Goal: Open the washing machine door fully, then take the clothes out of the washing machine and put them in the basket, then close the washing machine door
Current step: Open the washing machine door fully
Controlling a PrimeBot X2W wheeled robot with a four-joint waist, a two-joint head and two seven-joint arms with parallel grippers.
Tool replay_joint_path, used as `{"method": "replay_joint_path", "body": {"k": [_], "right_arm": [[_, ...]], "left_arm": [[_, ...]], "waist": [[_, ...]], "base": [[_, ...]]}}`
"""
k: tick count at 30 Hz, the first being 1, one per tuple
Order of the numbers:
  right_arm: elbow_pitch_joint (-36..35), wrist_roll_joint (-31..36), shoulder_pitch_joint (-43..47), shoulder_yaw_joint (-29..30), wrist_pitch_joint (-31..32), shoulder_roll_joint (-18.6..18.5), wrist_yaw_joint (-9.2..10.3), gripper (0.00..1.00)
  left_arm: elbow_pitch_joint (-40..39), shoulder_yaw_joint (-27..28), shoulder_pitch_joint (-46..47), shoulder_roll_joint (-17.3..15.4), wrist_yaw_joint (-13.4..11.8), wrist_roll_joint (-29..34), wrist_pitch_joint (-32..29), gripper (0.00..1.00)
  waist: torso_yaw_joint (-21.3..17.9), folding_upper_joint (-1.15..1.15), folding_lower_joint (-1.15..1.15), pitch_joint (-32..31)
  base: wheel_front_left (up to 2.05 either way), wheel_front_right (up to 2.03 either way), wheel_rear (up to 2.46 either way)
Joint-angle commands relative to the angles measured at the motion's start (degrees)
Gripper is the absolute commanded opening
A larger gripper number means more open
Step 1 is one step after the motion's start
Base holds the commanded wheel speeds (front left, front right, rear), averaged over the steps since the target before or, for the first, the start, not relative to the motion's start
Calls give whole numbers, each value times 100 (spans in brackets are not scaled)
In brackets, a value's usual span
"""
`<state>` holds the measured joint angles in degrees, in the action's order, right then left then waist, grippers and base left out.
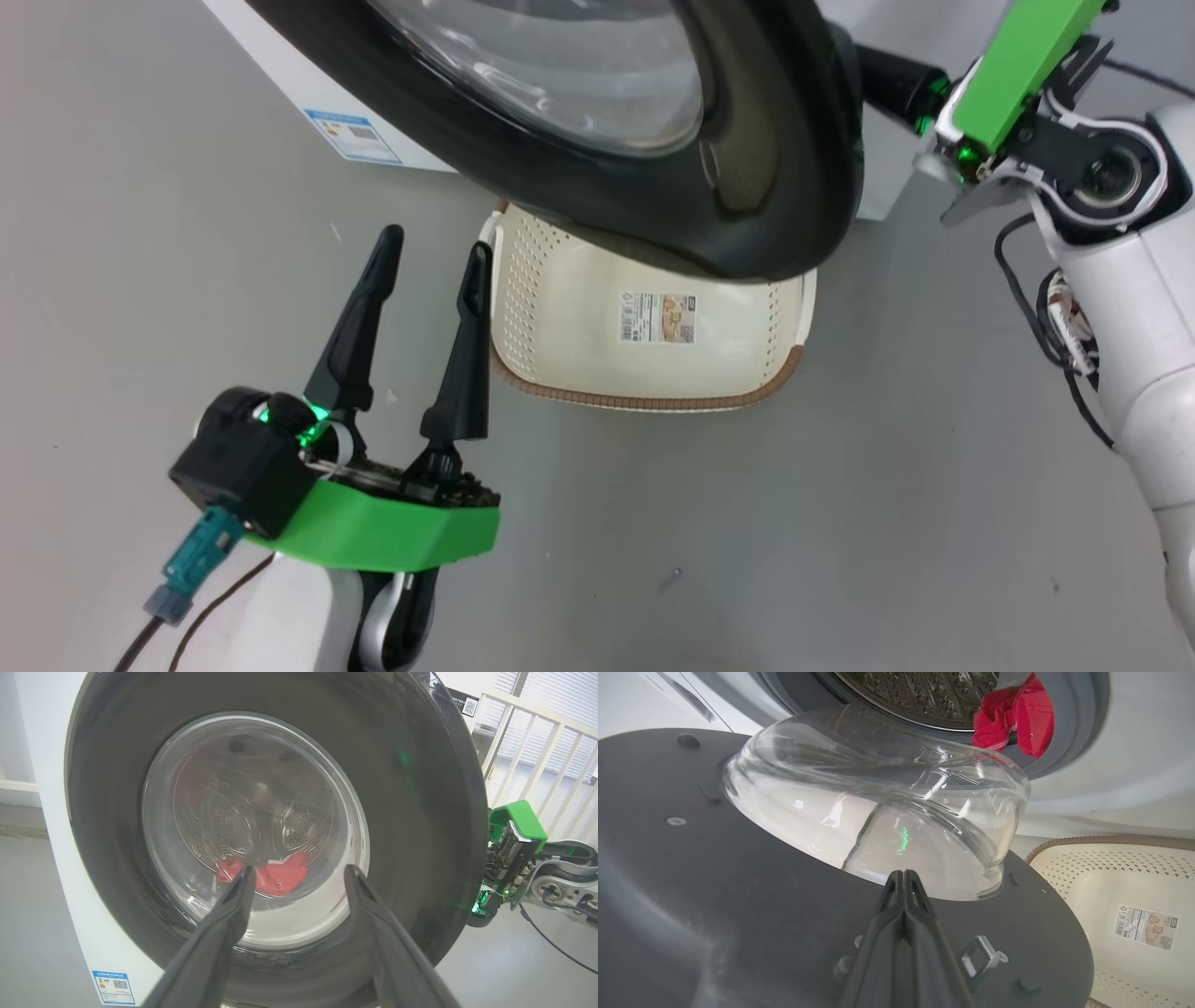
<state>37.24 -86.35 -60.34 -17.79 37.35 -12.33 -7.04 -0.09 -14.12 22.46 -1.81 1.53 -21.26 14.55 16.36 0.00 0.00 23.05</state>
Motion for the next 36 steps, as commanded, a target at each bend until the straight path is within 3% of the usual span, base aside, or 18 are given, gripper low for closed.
{"method": "replay_joint_path", "body": {"k": [1,36], "right_arm": [[-270,-59,219,-112,65,127,-45,0],[-1914,-535,2631,-257,427,6,-45,0]], "left_arm": [[-151,207,-112,-107,-37,-14,45,100],[226,126,-903,-107,-290,-69,45,100]], "waist": [[121,0,0,-193],[947,0,0,-1484]], "base": [[0,0,0],[0,0,0]]}}
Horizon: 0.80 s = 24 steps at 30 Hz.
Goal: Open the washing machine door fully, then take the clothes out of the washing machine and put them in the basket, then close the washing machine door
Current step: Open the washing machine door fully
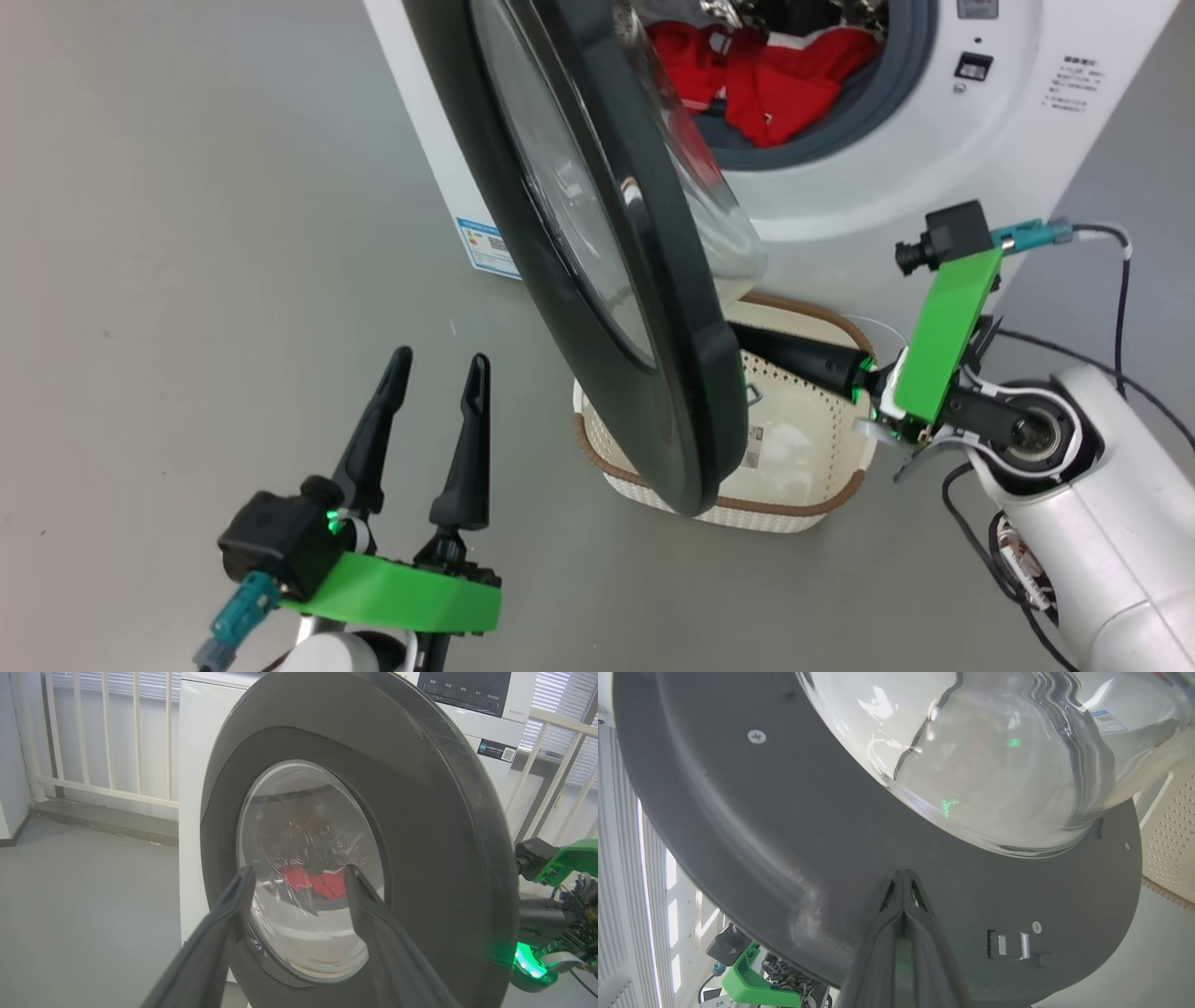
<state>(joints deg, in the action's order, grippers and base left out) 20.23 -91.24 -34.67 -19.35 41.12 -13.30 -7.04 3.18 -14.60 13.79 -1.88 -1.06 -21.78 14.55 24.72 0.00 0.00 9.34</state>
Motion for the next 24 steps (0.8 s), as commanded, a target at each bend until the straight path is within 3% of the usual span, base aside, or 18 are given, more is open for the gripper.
{"method": "replay_joint_path", "body": {"k": [1,12,24], "right_arm": [[-236,-56,116,-115,53,110,-45,0],[-304,-154,400,-282,95,257,-45,0],[-148,-139,188,-514,203,475,-45,0]], "left_arm": [[-74,162,-49,-99,-35,-22,45,100],[275,62,-161,-99,-93,-66,45,100],[173,241,-309,-131,-249,-81,45,100]], "waist": [[143,0,0,-144],[495,0,0,-414],[574,0,0,-353]], "base": [[0,0,0],[0,0,0],[0,0,0]]}}
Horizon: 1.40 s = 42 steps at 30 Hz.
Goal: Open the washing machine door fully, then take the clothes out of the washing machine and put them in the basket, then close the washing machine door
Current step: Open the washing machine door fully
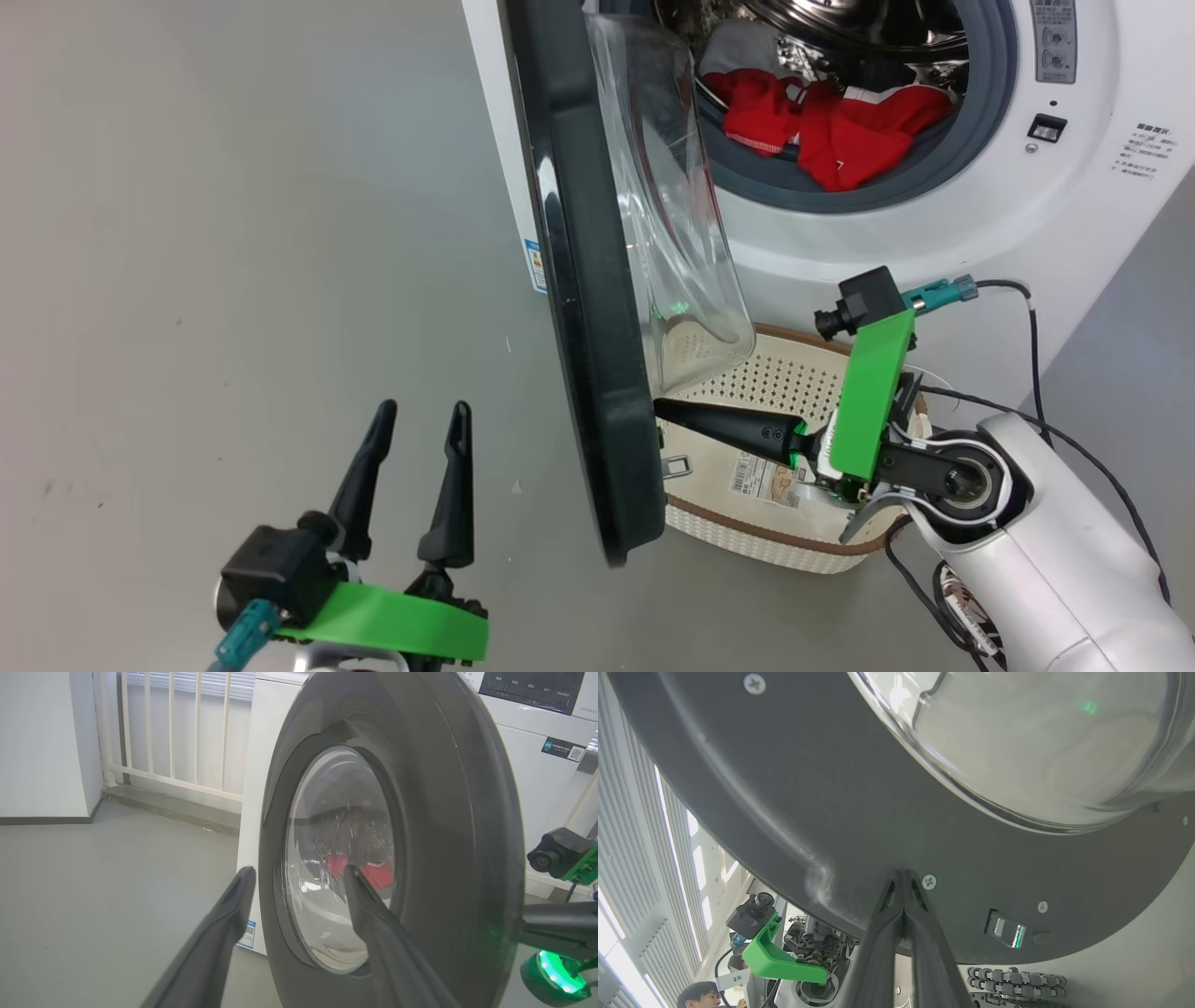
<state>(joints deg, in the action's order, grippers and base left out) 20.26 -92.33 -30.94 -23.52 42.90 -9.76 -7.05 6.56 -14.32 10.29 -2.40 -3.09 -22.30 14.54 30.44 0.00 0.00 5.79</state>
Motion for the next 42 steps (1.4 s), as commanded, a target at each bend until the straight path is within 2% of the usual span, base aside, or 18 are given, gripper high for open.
{"method": "replay_joint_path", "body": {"k": [1,19,25,26,27,28,29,30,31,39,40,41,42], "right_arm": [[-135,-25,-212,-118,38,140,-44,0],[31,-27,-379,-253,84,326,-44,0],[-235,277,-192,-235,-346,304,-44,0],[-285,419,-160,-236,-501,282,-44,5],[-352,594,-132,-244,-681,254,-44,34],[-426,792,-103,-255,-885,223,-44,46],[-486,1026,-71,-274,-1114,183,-44,64],[-539,1310,-42,-314,-1363,130,-44,89],[-582,1635,-14,-360,-1649,71,-44,100],[-420,3901,266,-580,-3661,-55,-44,100],[-420,3901,266,-580,-3661,-55,-44,100],[-377,4467,318,-528,-4146,-28,-44,100],[-377,4467,318,-528,-4146,-28,-44,100]], "left_arm": [[-186,230,27,-80,-57,-29,46,100],[-351,390,-125,-71,-161,-80,46,100],[-354,422,-129,-68,-157,-74,46,100],[-366,428,-129,-68,-157,-65,46,100],[-389,444,-129,-67,-161,-58,46,100],[-412,461,-132,-66,-166,-49,46,100],[-432,477,-137,-66,-170,-42,46,100],[-456,495,-141,-65,-174,-33,46,100],[-483,515,-146,-63,-177,-20,46,100],[-724,665,-188,-54,-186,71,46,100],[-724,665,-188,-54,-186,71,46,100],[-787,723,-195,-52,-203,103,46,100],[-787,723,-195,-52,-203,103,46,100]], "waist": [[6,0,0,8],[23,0,0,57],[5,0,0,6],[3,0,0,0],[3,0,0,-3],[2,0,0,-5],[0,0,0,-11],[-1,0,0,-16],[-3,0,0,-21],[-32,0,0,-89],[-32,0,0,-89],[-42,0,0,-108],[-42,0,0,-108]], "base": [[0,0,0],[0,0,0],[0,0,0],[0,0,0],[0,0,0],[0,0,0],[0,0,0],[0,0,0],[0,0,0],[0,0,0],[0,0,0],[0,0,0],[0,0,0]]}}
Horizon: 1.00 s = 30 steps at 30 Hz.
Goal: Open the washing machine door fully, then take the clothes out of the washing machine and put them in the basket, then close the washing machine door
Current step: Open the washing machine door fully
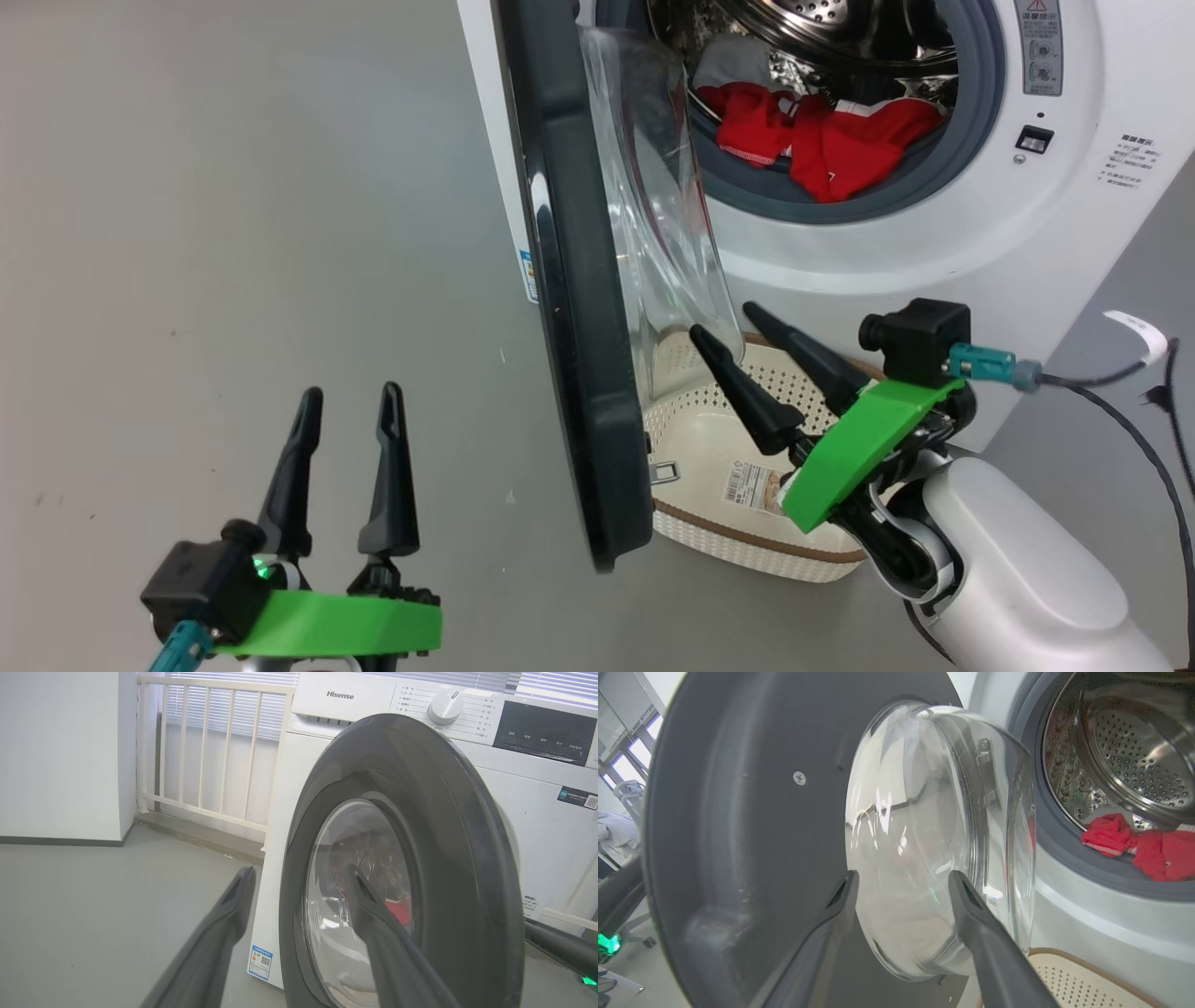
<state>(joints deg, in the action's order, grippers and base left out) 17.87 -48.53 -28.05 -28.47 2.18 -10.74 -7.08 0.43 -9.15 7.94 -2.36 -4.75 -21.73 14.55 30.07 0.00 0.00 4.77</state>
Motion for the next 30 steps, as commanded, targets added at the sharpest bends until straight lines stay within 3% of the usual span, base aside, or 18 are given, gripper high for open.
{"method": "replay_joint_path", "body": {"k": [1,8,16,30], "right_arm": [[-97,382,59,14,-283,84,-41,100],[59,2201,366,805,-1267,461,-41,100],[-282,3805,822,1918,-1654,763,-41,100],[-779,4047,1783,2158,-1716,785,-41,100]], "left_arm": [[-205,221,33,-55,-51,36,45,100],[-246,172,-19,-53,-130,126,45,100],[-367,109,-31,-53,-175,191,45,100],[-289,41,-118,-52,-285,186,45,100]], "waist": [[-10,0,0,-13],[-29,0,0,-29],[-25,0,0,-30],[-33,0,0,-63]], "base": [[0,0,0],[0,0,0],[0,0,0],[0,0,0]]}}
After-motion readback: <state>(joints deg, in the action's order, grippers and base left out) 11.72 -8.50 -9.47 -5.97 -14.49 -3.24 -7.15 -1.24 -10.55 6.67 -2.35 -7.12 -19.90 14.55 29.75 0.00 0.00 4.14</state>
